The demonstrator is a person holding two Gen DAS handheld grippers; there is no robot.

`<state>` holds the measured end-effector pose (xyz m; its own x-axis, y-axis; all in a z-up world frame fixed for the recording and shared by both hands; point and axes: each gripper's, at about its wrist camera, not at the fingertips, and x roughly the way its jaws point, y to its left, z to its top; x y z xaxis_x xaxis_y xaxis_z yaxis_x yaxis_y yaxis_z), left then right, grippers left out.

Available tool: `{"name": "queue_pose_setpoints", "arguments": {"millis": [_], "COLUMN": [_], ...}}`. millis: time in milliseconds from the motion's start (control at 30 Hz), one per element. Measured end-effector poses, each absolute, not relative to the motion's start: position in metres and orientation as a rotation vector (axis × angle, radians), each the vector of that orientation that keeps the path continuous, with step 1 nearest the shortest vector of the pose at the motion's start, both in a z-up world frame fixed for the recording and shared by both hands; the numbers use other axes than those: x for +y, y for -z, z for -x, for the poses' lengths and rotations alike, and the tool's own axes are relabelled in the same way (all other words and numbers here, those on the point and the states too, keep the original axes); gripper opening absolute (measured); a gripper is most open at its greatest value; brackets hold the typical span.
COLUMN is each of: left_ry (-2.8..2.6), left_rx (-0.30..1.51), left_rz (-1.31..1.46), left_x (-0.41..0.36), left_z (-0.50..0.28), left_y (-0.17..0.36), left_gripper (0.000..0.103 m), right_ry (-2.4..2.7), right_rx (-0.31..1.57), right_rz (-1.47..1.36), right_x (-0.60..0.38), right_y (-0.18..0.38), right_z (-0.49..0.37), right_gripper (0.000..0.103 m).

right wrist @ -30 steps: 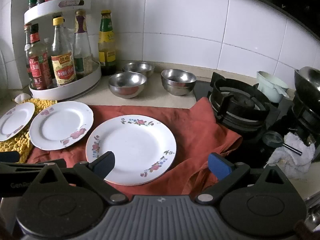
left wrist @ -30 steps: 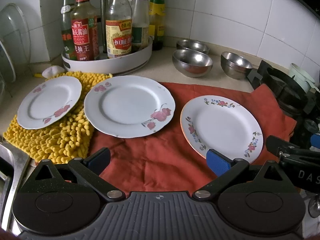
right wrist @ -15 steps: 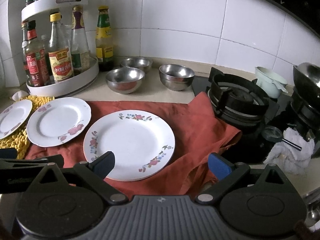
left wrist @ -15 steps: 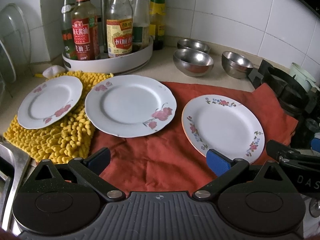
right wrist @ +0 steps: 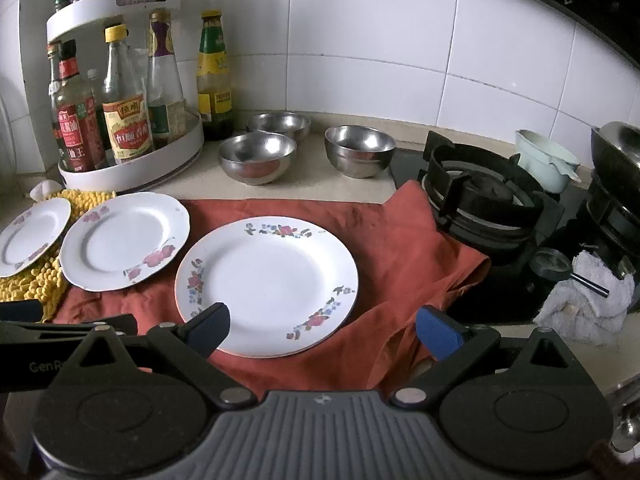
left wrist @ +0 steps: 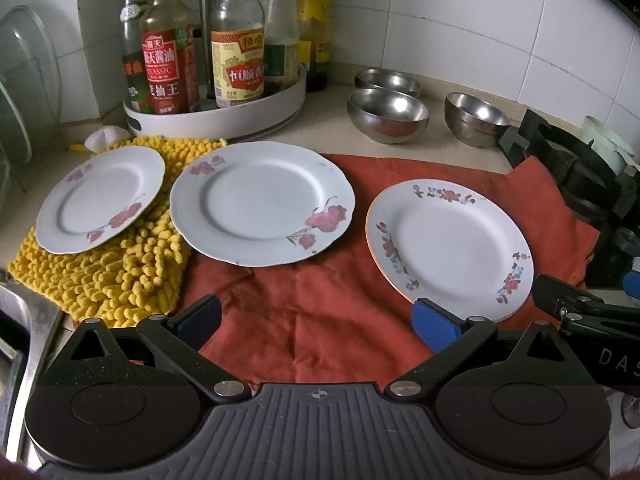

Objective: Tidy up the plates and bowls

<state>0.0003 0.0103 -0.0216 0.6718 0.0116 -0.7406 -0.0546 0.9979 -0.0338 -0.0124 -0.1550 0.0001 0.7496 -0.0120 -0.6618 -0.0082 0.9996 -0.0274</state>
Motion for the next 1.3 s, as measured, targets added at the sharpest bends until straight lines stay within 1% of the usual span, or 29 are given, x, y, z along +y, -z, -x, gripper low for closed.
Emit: {"name": "queue_pose_setpoints", "arguments": {"millis": [1300], "left_ry": [-0.007], "left_rx": [0.844], "left_rz": [-0.007], "left_x": [-0.003], "left_z": [-0.006], "left_y": [0.024], "left_gripper": [0.102], "right_ry": [0.041], "right_rx": [0.772], "right_rz": [-0.003], "right_x": [-0.165], "right_y": [0.006], "right_z": [0.011], "right_gripper": [0.096]}}
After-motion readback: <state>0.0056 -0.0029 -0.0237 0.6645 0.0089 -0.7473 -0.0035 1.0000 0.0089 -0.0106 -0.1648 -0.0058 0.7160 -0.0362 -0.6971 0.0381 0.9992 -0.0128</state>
